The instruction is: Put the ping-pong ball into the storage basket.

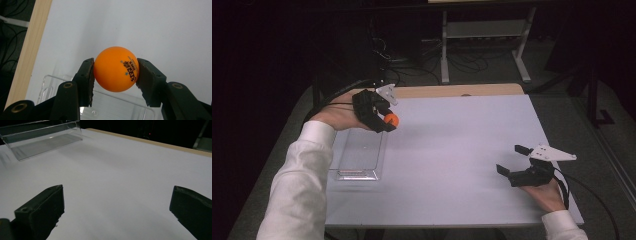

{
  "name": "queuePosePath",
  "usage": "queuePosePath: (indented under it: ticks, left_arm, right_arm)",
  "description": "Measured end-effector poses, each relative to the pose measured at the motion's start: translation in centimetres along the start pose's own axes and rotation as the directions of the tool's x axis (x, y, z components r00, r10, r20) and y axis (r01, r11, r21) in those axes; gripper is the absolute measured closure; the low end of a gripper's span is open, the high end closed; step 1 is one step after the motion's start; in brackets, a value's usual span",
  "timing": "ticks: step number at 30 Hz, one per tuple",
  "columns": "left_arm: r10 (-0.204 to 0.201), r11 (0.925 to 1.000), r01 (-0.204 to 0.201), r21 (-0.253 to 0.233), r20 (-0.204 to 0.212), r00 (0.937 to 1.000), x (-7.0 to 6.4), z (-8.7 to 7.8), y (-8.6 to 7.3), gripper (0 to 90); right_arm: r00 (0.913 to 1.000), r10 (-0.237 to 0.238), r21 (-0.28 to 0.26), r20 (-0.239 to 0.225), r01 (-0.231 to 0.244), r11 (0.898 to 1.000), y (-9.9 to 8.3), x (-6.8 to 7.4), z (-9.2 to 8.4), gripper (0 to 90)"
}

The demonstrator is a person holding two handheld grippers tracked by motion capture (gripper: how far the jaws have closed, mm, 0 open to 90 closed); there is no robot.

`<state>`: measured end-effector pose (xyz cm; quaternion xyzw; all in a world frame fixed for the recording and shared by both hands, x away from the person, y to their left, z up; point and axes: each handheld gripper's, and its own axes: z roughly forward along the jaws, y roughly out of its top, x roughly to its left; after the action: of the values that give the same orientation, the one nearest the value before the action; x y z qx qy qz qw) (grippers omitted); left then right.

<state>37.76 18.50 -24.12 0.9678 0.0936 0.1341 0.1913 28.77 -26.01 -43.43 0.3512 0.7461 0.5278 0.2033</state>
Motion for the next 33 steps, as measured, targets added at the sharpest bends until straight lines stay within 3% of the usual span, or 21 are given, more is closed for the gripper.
queuePosePath:
  ticks: [11, 33]
  left_arm:
    - [-0.016, 0.9995, 0.017, 0.027, -0.024, 0.9996, 0.1, -0.1, -1.5, 50.8]
    - [-0.073, 0.9944, 0.075, 0.075, -0.028, 0.9969, -0.1, -0.5, -5.6, 50.8]
  right_arm:
    - [1.0, -0.001, 0.0, 0.002, 0.001, 1.0, 0.0, 0.0, 0.0, 0.0]
    - [1.0, -0.001, 0.006, 0.0, 0.001, 1.0, 0.0, 0.0, 0.1, 0.0]
